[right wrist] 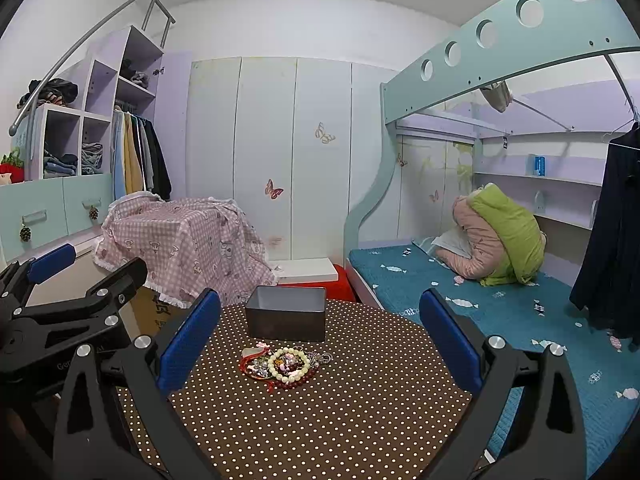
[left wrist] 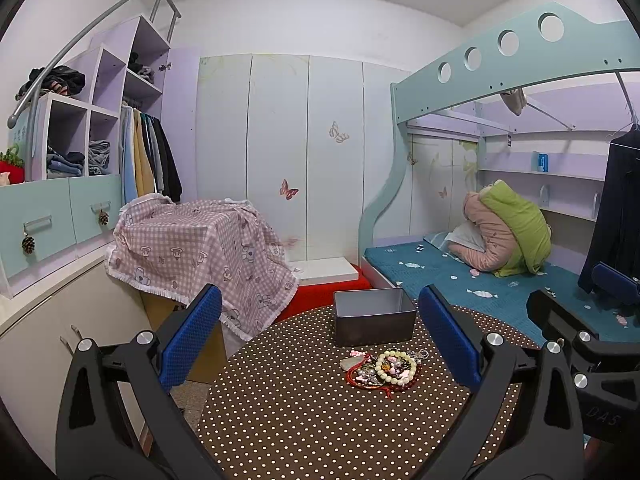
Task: Organize jewelry
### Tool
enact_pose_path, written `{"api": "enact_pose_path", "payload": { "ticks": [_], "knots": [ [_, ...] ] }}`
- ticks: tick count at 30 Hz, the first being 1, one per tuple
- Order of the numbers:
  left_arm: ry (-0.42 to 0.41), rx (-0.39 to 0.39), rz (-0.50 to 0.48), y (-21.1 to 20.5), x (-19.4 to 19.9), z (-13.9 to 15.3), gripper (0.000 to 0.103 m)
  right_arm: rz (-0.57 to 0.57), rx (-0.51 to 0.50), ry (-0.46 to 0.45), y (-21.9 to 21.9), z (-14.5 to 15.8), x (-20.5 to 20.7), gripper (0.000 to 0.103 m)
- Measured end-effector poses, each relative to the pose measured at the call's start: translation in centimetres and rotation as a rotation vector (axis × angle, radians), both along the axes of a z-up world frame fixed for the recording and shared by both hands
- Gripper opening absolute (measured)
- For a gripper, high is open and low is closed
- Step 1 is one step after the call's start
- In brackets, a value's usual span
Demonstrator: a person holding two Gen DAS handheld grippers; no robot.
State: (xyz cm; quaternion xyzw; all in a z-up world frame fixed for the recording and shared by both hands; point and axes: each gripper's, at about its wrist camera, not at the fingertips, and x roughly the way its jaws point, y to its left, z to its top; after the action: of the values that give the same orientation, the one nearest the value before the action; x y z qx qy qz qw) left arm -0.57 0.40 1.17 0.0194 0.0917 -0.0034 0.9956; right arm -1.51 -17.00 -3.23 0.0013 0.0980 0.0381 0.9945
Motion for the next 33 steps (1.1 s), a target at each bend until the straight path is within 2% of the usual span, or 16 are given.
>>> {"api": "enact_pose_path", "payload": {
  "ticks": [13,22,33],
  "knots": [
    [0.005,0.0,-0.002,-0.3,0.2,-0.9,0.099,-0.001,0.0,0.001,0.1,-0.1,0.0,0.096],
    [0.016,-0.003,-0.003,-0.3,0.4,-1.2,0.099,0.002,0.004,0.013,0.4,-1.4,0.3,0.096],
    [0.05,0.005,0.002,-0.5,2.3,-2.7,0.099,0.01,0.01,0.054,0.4,-2.0,1.6,0.096]
  ]
}}
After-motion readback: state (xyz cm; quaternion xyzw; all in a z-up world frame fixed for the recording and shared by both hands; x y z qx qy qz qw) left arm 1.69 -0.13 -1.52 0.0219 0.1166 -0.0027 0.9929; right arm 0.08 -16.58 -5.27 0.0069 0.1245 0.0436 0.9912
